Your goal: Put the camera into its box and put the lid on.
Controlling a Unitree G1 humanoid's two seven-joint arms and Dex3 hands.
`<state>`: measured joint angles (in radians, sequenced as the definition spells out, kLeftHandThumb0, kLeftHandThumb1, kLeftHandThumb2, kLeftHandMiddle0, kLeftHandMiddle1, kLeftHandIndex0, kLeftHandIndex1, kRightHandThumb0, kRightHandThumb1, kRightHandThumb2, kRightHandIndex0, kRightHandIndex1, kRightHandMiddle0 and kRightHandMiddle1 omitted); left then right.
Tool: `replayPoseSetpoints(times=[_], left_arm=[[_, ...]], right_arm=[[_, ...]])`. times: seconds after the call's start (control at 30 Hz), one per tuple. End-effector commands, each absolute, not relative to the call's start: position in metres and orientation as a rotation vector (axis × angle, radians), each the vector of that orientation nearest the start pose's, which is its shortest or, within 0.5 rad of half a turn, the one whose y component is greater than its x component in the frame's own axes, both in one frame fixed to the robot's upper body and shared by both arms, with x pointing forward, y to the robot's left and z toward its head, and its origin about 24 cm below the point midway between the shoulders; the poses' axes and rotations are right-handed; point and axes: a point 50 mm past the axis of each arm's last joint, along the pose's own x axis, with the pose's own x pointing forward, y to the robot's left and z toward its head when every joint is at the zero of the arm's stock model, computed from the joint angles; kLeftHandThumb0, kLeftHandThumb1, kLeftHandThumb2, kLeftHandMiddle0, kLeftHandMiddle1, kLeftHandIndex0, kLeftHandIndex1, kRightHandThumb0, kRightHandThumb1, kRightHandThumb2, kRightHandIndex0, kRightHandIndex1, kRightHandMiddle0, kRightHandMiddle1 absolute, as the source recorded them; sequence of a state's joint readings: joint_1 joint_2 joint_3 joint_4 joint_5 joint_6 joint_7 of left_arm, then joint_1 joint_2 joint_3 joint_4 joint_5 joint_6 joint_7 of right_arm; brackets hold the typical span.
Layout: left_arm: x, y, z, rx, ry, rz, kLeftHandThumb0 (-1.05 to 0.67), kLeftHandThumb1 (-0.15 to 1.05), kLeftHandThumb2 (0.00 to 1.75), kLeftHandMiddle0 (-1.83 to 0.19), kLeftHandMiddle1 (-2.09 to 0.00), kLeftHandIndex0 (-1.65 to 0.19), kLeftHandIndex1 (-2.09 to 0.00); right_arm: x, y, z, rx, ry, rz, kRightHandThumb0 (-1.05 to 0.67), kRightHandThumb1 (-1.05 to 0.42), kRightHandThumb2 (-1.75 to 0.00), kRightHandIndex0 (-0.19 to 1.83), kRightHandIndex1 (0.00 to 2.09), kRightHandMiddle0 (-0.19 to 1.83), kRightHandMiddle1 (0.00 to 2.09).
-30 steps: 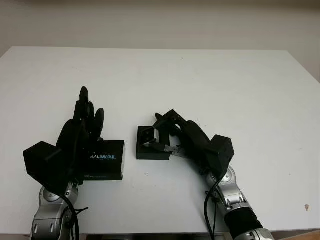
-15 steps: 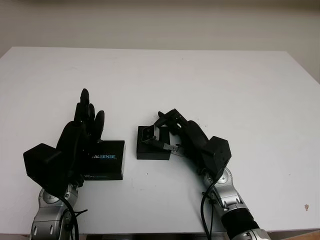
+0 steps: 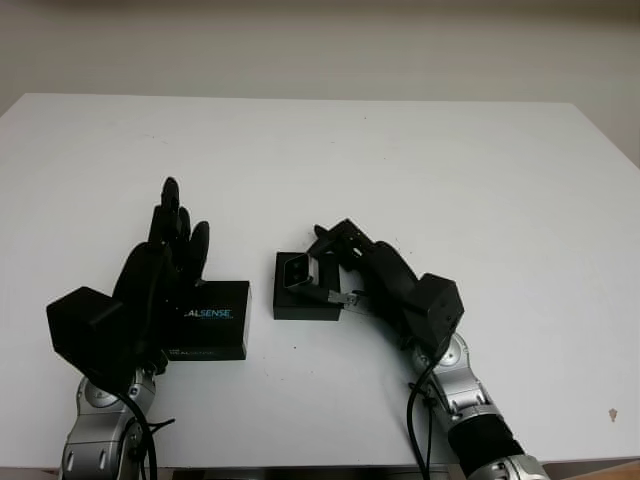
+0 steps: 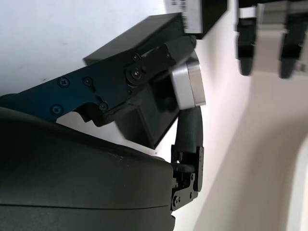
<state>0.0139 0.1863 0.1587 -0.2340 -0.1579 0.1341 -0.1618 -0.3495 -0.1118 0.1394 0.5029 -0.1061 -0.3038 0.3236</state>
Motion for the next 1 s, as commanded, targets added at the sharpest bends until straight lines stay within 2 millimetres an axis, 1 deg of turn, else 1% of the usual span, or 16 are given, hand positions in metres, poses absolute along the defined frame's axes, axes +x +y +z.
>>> replayPoseSetpoints(times=[0.0,0.03,0.07,0.1,0.17,0.2,0.27,0.4,0.53,0.73,0.83,0.97], left_arm=[[0.245,0.206,0.094,0.059,-0.121,-0.041,-0.76,1.05,0.50,0.19,0.00,0.19,0.00],[0.245,0.206,0.094,0.062,-0.122,-0.040,-0.76,1.05,0.50,0.19,0.00,0.19,0.00],[0.245,0.206,0.094,0.065,-0.123,-0.038,-0.76,1.05,0.51,0.19,0.00,0.19,0.00],[0.245,0.206,0.094,0.064,-0.122,-0.036,-0.76,1.05,0.51,0.19,0.00,0.19,0.00],[0.244,0.206,0.094,0.050,-0.123,-0.036,-0.74,1.05,0.51,0.19,0.00,0.19,0.00],[0.244,0.206,0.094,0.045,-0.122,-0.038,-0.73,1.05,0.51,0.19,0.00,0.19,0.00],[0.245,0.206,0.093,0.044,-0.122,-0.040,-0.73,1.05,0.52,0.19,0.00,0.19,0.00],[0.245,0.206,0.093,0.055,-0.120,-0.047,-0.73,1.05,0.53,0.19,0.00,0.19,0.00],[0.245,0.206,0.092,0.062,-0.114,-0.042,-0.74,1.05,0.52,0.19,0.00,0.19,0.00],[0.245,0.206,0.093,0.065,-0.116,-0.042,-0.75,1.05,0.52,0.19,0.00,0.19,0.00],[0.245,0.207,0.094,0.068,-0.119,-0.038,-0.76,1.05,0.51,0.19,0.00,0.19,0.00],[0.247,0.214,0.102,0.067,-0.168,-0.020,-0.74,1.05,0.47,0.19,0.00,0.19,0.00]], right_arm=[[0.302,-0.108,0.041,-0.359,-0.088,0.595,-0.50,-0.99,-0.05,0.10,0.03,-0.01,1.46],[0.302,-0.110,0.045,-0.381,-0.096,0.606,-0.53,-0.97,-0.05,0.06,0.02,-0.06,1.29],[0.301,-0.111,0.048,-0.392,-0.105,0.612,-0.55,-0.96,-0.05,-0.02,0.02,-0.07,1.02],[0.301,-0.112,0.051,-0.398,-0.114,0.611,-0.56,-0.95,-0.05,-0.07,0.03,-0.05,0.84],[0.301,-0.115,0.057,-0.400,-0.136,0.600,-0.58,-0.94,-0.05,-0.14,0.04,-0.01,0.53],[0.301,-0.116,0.060,-0.399,-0.147,0.596,-0.58,-0.94,-0.05,-0.15,0.04,0.00,0.47],[0.301,-0.118,0.065,-0.397,-0.163,0.590,-0.59,-0.94,-0.06,-0.18,0.03,0.01,0.40],[0.301,-0.122,0.072,-0.398,-0.186,0.580,-0.60,-0.95,-0.06,-0.19,0.02,0.03,0.35],[0.299,-0.123,0.075,-0.393,-0.198,0.571,-0.60,-0.94,-0.05,-0.19,0.02,0.02,0.31],[0.299,-0.124,0.077,-0.398,-0.212,0.561,-0.60,-0.92,-0.05,-0.19,0.01,-0.05,0.22],[0.300,-0.126,0.082,-0.419,-0.250,0.548,-0.65,-0.93,-0.06,-0.19,0.00,-0.11,0.15],[0.302,-0.131,0.091,-0.306,-0.273,0.500,-0.70,-0.98,-0.07,-0.16,0.03,-0.11,0.12]])
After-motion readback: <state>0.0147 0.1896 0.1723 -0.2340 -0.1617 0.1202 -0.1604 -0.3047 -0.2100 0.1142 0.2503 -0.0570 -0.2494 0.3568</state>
